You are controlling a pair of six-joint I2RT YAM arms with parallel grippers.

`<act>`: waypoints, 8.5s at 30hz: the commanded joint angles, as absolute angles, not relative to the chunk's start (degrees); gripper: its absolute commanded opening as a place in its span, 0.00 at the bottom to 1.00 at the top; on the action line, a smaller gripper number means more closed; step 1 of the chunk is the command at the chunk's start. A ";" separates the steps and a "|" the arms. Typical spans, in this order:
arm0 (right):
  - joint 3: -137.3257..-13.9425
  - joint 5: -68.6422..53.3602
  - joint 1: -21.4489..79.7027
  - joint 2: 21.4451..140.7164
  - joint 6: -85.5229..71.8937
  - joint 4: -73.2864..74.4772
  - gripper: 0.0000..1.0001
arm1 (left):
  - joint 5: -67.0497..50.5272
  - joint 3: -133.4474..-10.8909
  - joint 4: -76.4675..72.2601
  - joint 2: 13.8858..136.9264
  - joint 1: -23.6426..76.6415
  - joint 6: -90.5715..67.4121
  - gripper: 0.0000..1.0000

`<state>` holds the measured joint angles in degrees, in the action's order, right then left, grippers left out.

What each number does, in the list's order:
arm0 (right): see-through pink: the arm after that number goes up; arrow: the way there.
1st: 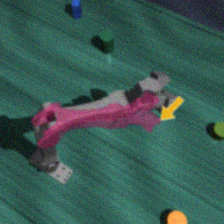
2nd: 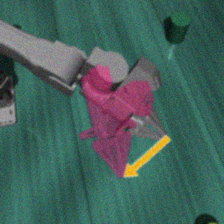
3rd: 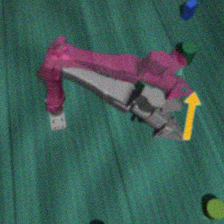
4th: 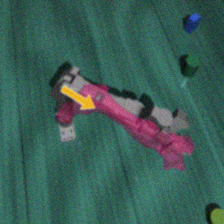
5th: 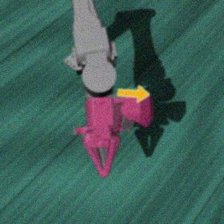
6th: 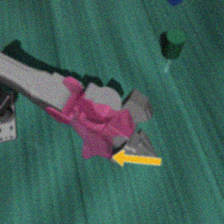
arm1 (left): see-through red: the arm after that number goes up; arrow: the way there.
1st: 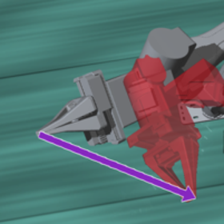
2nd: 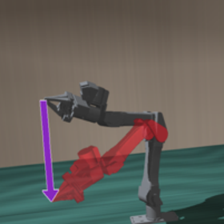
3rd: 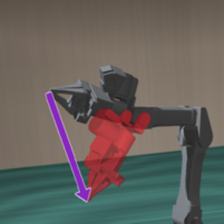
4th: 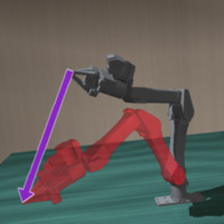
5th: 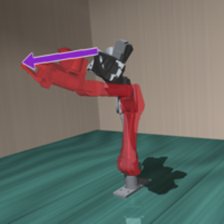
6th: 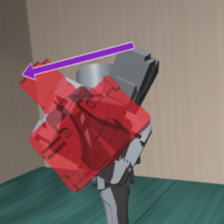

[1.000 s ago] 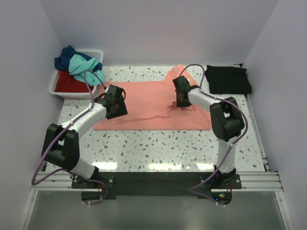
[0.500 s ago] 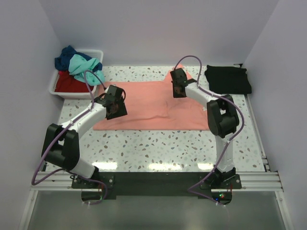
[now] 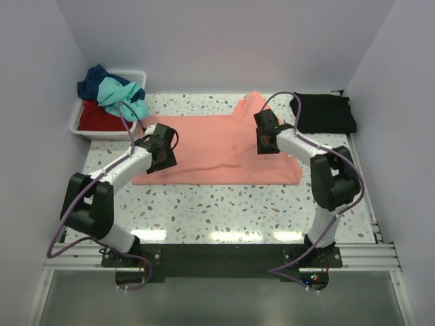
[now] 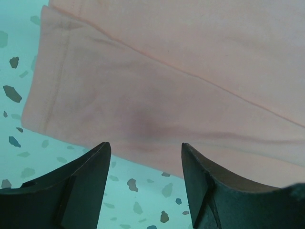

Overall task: Fold and stack the t-shirts
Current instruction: Fold the tshirt

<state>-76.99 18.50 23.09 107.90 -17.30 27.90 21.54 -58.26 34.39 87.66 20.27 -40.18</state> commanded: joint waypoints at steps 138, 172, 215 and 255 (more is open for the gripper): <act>-87.54 10.11 13.62 111.53 -30.50 37.97 0.34 | 21.35 -102.75 29.79 132.45 2.02 -30.06 0.48; -88.60 11.77 13.80 112.24 -29.18 39.46 0.33 | 20.83 -97.65 30.15 127.62 3.16 -30.15 0.00; -123.31 23.73 10.81 140.27 -14.15 19.25 0.38 | 23.99 -80.60 32.78 104.15 13.53 -30.23 0.00; -130.79 20.21 9.32 145.82 -17.14 24.17 0.00 | 27.15 -82.79 35.42 104.77 13.62 -31.11 0.00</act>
